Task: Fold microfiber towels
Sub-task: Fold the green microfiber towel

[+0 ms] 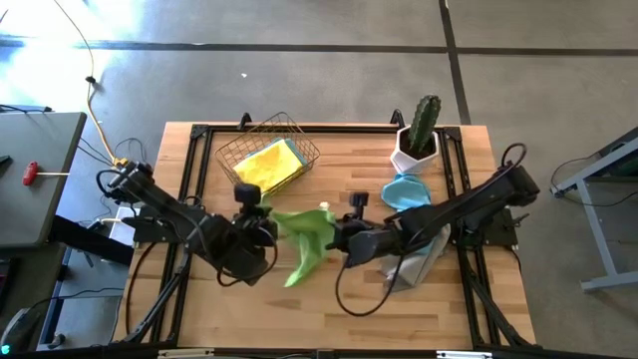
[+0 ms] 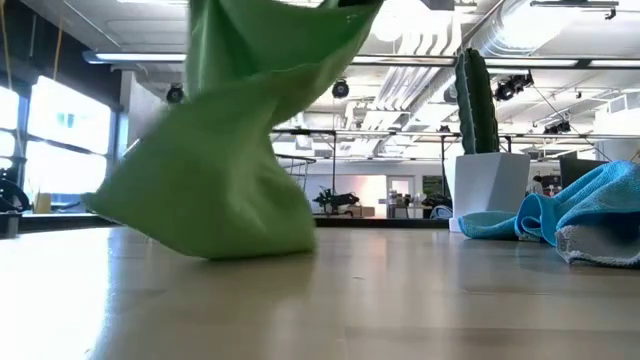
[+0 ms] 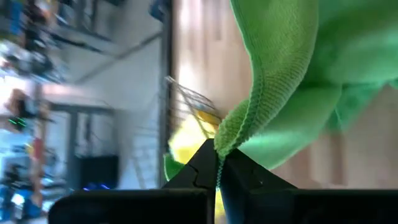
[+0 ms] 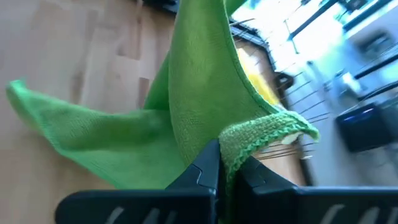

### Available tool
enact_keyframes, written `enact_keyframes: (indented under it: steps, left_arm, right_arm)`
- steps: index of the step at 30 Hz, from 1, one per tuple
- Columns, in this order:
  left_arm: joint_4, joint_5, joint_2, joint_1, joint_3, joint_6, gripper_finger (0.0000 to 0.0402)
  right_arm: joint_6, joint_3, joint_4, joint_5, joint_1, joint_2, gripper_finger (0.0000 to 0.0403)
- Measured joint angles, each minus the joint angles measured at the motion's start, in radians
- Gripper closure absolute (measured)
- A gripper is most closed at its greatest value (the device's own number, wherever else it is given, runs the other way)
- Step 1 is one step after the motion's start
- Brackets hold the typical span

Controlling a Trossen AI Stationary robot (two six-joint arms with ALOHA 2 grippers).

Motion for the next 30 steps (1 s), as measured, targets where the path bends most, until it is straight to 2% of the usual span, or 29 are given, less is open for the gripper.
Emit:
enact_keyframes:
  steps: [8,17,20,23,26,28,30]
  left_arm:
    - [-0.001,-0.184,0.0,0.068,0.111,0.209,0.0401]
    - [0.016,-0.427,0.0,0.181,0.171,0.374,0.0401]
    - [0.019,-0.444,0.0,0.215,0.171,0.363,0.0401]
    - [0.019,-0.404,0.0,0.232,0.171,0.32,0.0401]
    - [0.019,-0.267,0.0,0.213,0.171,0.232,0.0401]
    - [0.02,-0.073,0.0,0.182,0.171,0.095,0.0401]
    - [0.036,0.15,0.0,0.147,0.161,-0.069,0.0401]
  right_arm:
    - [-0.219,0.0,-0.009,0.169,-0.002,-0.103,0.0403]
    - [-0.386,0.0,-0.005,0.169,-0.122,-0.176,0.0403]
    - [-0.456,0.0,-0.003,0.191,-0.153,-0.176,0.0403]
    - [-0.474,0.0,-0.004,0.254,-0.163,-0.177,0.0403]
    - [-0.395,0.0,-0.035,0.225,-0.135,-0.177,0.0403]
    - [-0.285,0.0,-0.077,0.13,-0.1,-0.177,0.0403]
    - [-0.107,-0.003,-0.139,-0.068,-0.065,-0.176,0.0403]
